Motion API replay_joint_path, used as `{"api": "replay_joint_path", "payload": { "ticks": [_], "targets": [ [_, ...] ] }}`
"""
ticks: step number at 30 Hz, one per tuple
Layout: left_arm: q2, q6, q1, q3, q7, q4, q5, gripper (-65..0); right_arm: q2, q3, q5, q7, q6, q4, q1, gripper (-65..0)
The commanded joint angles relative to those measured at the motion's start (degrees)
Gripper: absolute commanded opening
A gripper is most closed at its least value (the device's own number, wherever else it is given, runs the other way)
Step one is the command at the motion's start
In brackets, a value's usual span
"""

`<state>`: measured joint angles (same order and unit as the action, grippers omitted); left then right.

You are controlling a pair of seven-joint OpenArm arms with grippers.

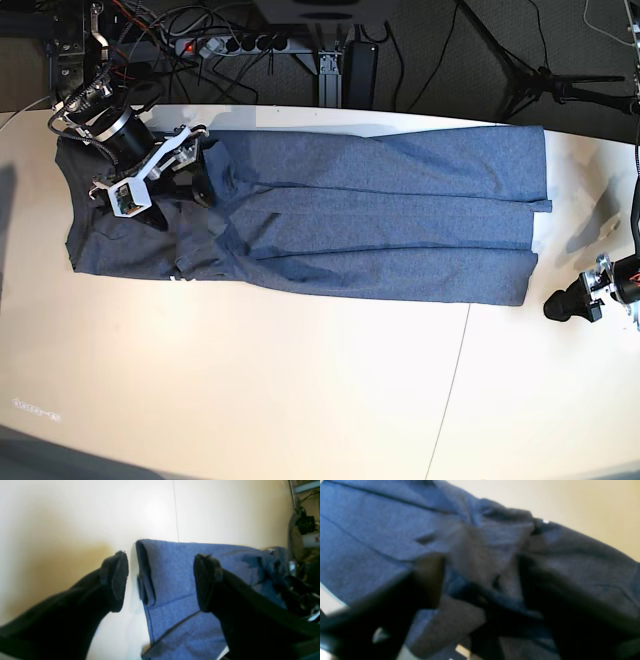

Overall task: Fold the T-shirt properly
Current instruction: 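Lay the sleeve corner at the collar edge, keeping the right gripper closed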

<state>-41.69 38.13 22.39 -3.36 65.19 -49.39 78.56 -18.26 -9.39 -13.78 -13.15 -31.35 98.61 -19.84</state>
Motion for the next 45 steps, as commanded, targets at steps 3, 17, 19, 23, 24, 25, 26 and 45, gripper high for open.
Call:
{"api": "replay_joint_path", "payload": {
  "ticks": [3,17,19,23,24,25,26,45],
  "targets": [
    [-2.45,1.87,1.22,0.44,2.12,-0.81,4.63,-21.0,-0.61,-0.50,-3.91,1.11,-1.46,0.98,0.28,-20.1],
    [-5.66,1.87,-6.62,0.50,5.38,-0.98,6.44,-21.0,2.43,-0.50,-10.84,0.50,-1.51,7.21,0.46,-20.1],
    [-5.66,1.87,-6.71,0.50,5.38,-0.98,6.44,-21.0,3.43,-0.50,-10.84,-0.02,-1.49,8.31,0.46,-20.1],
    [-5.66,1.87,-6.71,0.50,5.38,-1.16,6.44,-21.0,4.17,-0.50,-9.94,-0.44,-1.49,8.48,0.44,-36.1],
    [-5.66,1.87,-6.71,0.50,5.35,-1.16,6.44,-21.0,4.15,-0.50,-8.59,-0.42,-1.46,8.48,0.46,-48.5],
    [-5.66,1.87,-6.71,0.50,5.35,-1.16,6.44,-21.0,4.15,-0.50,-7.02,-0.42,-1.46,8.48,0.48,-62.5],
    [-5.66,1.87,-6.71,0.50,5.33,-1.16,6.44,-21.0,4.13,-0.50,-5.60,-0.42,-1.46,8.48,0.63,-65.0],
    [-5.62,1.87,-6.71,0.50,5.14,-1.27,6.44,-21.0,3.98,-0.52,6.69,-0.33,-1.38,-8.92,9.79,-65.0]
  ]
}}
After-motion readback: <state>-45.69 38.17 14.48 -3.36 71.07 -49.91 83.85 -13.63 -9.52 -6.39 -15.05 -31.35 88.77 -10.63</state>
